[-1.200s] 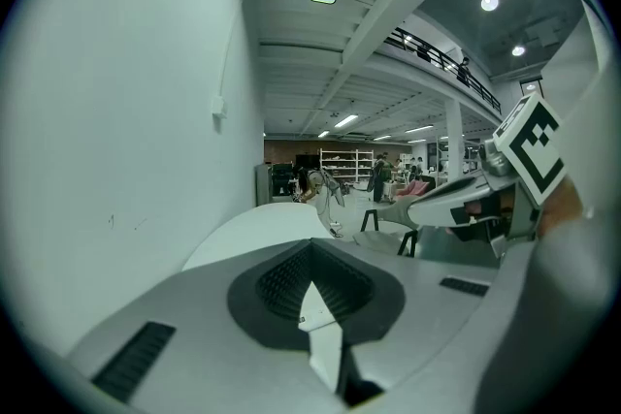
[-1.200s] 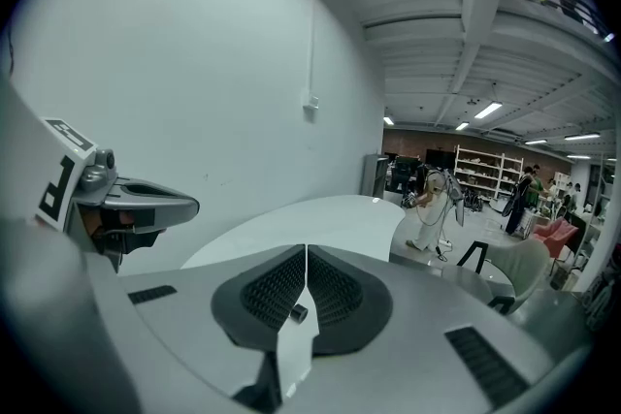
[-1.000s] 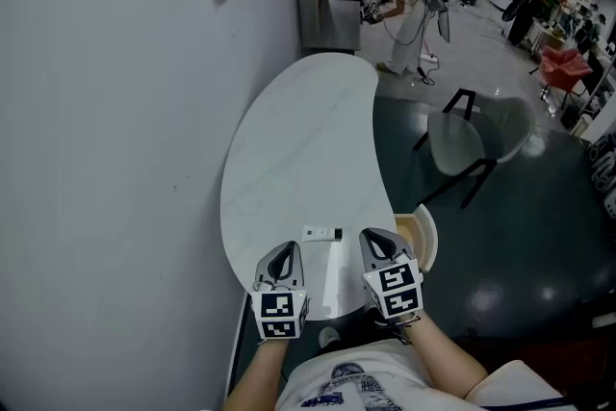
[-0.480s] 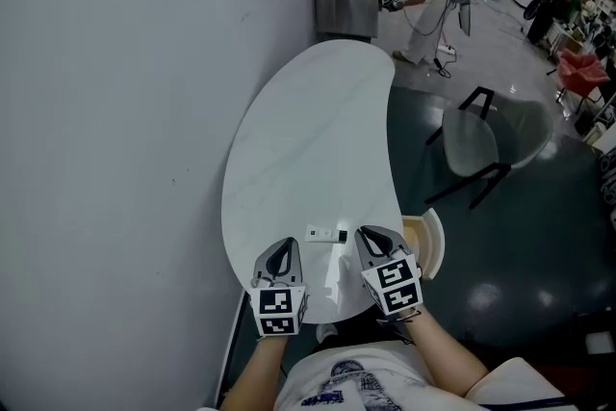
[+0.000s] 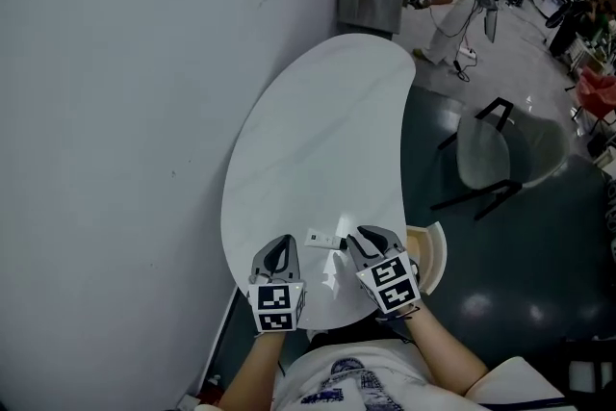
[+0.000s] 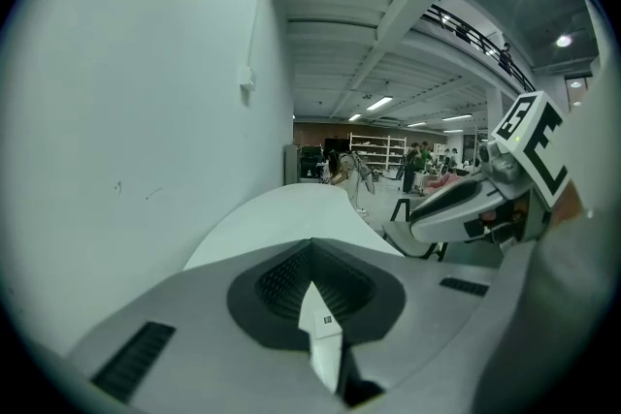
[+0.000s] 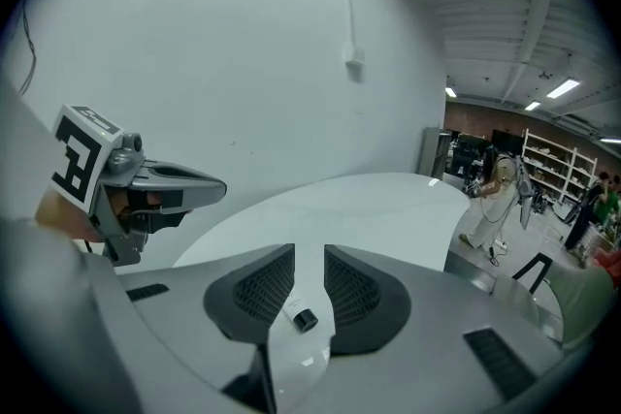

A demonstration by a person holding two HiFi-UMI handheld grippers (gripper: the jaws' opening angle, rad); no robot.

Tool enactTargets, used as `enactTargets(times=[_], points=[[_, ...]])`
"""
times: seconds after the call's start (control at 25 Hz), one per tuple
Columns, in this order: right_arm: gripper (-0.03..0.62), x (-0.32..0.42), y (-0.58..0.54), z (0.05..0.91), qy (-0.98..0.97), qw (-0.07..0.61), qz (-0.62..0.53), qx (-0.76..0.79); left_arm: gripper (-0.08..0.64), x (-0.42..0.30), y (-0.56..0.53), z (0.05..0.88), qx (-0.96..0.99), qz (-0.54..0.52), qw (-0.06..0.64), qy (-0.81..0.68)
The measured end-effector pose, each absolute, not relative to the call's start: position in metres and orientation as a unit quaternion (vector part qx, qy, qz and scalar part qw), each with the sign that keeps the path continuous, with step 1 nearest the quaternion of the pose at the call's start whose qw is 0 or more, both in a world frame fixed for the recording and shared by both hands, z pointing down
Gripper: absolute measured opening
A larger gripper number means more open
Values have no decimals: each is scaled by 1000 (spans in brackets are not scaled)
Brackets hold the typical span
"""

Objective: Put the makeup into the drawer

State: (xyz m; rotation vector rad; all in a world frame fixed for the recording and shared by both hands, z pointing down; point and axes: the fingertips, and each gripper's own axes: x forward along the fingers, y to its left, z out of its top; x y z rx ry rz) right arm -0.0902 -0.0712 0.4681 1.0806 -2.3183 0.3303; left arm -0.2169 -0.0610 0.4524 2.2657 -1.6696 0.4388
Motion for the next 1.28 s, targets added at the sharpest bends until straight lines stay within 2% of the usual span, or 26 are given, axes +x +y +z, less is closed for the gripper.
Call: enactTargets(times=[0.48,1.28], points=[[236,-124,-86,501,-893,318,133,289,41,-228,-82,477,752,155,173,-617],[238,-144,-80,584,-885,410,130,178,41,-248,-80,517,702,169,214,-659]])
